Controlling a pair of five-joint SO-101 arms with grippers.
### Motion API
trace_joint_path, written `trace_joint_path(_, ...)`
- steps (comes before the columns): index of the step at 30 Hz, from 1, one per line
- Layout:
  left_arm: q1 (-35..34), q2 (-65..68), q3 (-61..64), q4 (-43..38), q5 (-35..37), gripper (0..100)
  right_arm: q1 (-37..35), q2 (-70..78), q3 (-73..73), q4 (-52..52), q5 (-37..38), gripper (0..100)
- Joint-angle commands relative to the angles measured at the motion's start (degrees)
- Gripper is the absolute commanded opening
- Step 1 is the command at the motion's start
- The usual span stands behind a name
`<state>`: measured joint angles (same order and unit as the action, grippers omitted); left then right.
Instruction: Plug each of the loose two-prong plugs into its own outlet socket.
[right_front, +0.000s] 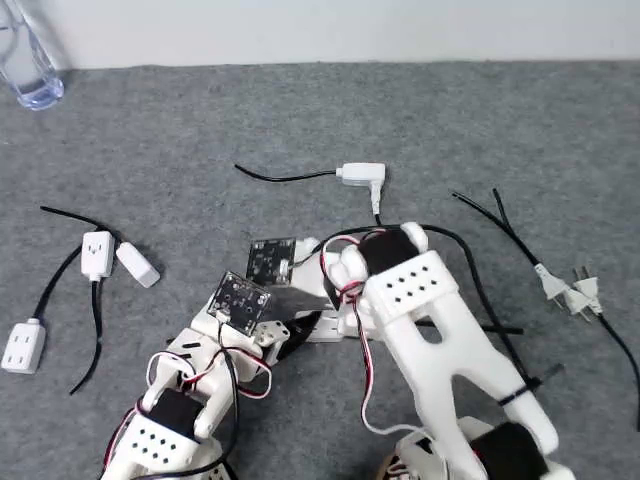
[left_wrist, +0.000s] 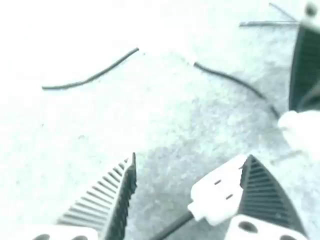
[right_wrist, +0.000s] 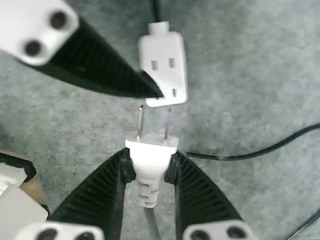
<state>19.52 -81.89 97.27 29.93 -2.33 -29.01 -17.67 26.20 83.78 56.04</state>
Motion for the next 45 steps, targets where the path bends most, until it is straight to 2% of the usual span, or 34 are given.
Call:
trace_joint_path(1, 0.35, -0.18, -0.48, 0.53, -0.53, 32, 1.45, 1.71, -2.37, -3.03, 1.14, 0.9)
trace_joint_path(9, 0.09, -0.26, -0.48, 0.53, -0.53, 32, 1.63, 2.51, -2.29, -5.41, 1.32, 0.9)
trace_joint_path(13, -0.18, -0.62, -0.75, 0.53, -0.18, 32, 5.14, 2.51, -2.11, -7.78, 1.32, 0.9)
trace_joint_path(16, -1.93, -0.62, -2.86, 0.26, 3.78, 32, 6.73, 2.51, -2.20, -8.40, 1.23, 0.9)
trace_joint_path(20, -7.74, -0.62, -9.19, 0.35, 9.41, 32, 6.90, 2.51, -2.37, -8.92, 0.88, 0.9)
trace_joint_path(23, -9.41, -0.62, -11.30, 0.09, 16.18, 32, 7.16, 2.51, -2.37, -8.92, 0.88, 0.9)
trace_joint_path(25, -9.41, -0.62, -11.12, -1.49, 23.91, 32, 7.52, 2.51, -2.37, -8.84, 0.88, 0.9)
trace_joint_path(29, -8.62, -0.62, -10.24, -3.87, 44.57, 32, 7.87, 1.89, -3.16, -8.84, 0.70, 0.9)
trace_joint_path(34, 0.44, -0.62, -7.52, -3.96, 70.95, 32, 7.08, 2.15, -7.38, -8.48, -3.69, 0.9)
trace_joint_path(35, 2.81, -0.62, -6.99, -3.96, 72.97, 32, 6.46, 2.33, -8.44, -8.40, -4.48, 0.9)
trace_joint_path(39, 10.46, -0.62, -4.26, -3.96, 73.32, 32, 4.35, 2.33, -10.46, -8.84, -7.56, 0.9)
trace_joint_path(45, 11.34, -0.62, -2.07, -8.53, 73.32, 32, 2.07, 1.80, -14.77, -7.60, -11.52, 0.9)
